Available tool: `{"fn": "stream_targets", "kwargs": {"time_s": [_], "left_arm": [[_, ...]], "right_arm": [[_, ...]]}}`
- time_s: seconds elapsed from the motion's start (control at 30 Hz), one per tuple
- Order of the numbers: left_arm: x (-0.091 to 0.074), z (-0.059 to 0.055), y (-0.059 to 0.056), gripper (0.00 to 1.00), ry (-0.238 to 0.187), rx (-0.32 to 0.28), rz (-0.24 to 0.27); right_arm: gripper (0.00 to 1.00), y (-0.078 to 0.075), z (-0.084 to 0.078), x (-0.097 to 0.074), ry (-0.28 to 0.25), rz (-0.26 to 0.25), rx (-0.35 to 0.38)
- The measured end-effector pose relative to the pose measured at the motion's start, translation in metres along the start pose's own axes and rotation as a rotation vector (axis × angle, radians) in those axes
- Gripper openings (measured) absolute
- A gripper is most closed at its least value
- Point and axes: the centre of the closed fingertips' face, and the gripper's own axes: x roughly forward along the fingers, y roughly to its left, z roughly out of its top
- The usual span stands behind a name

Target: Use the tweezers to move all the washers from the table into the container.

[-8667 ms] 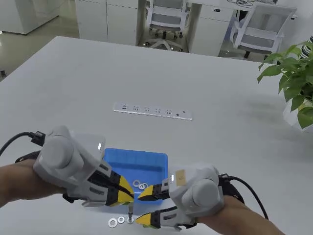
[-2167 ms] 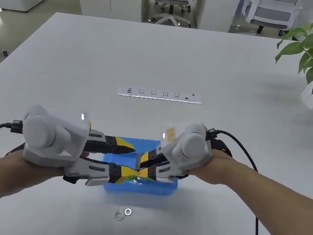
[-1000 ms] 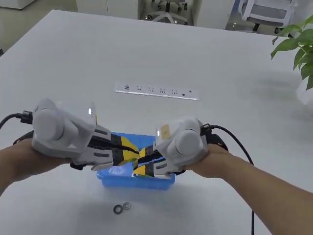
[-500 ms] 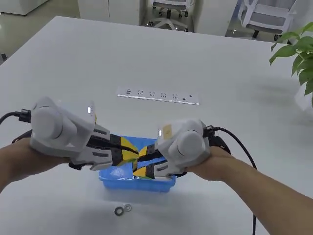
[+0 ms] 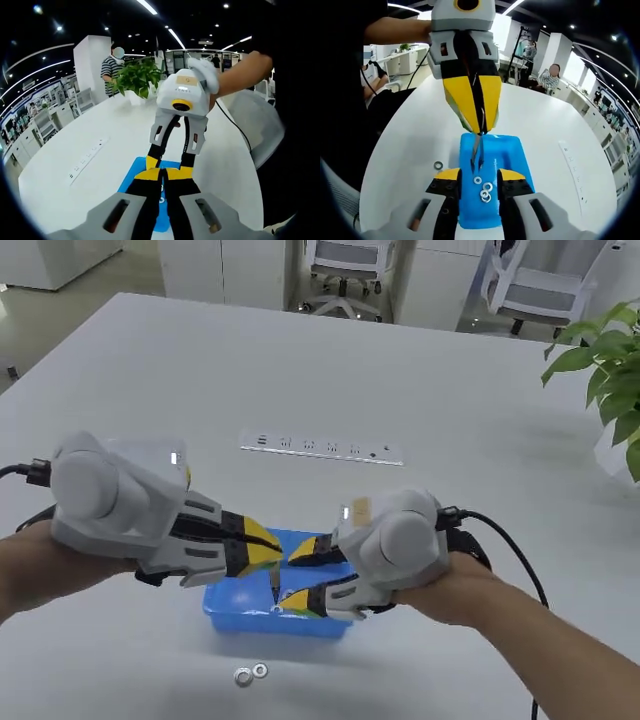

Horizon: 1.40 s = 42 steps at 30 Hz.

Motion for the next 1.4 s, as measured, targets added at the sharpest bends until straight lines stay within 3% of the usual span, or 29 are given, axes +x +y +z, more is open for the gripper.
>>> {"fn": "stream_targets", "kwargs": {"time_s": [0.53, 1.0, 1.4], "left_arm": [[-0.012, 0.011, -0.012, 0.05, -0.001, 0.014, -0.007], [-0.014, 0.010, -0.025, 0.05, 0.011, 0.011, -0.025], [-0.009, 0.000, -0.036, 0.05, 0.024, 0.002, -0.053]], "right_arm": [[0.44, 0.013, -0.012, -0.036, -0.003, -0.098, 0.099], [0.57, 0.026, -0.029, -0.052, -0.001, -0.158, 0.194], [0.73, 0.034, -0.032, -0.055, -0.026, -0.188, 0.262]]}}
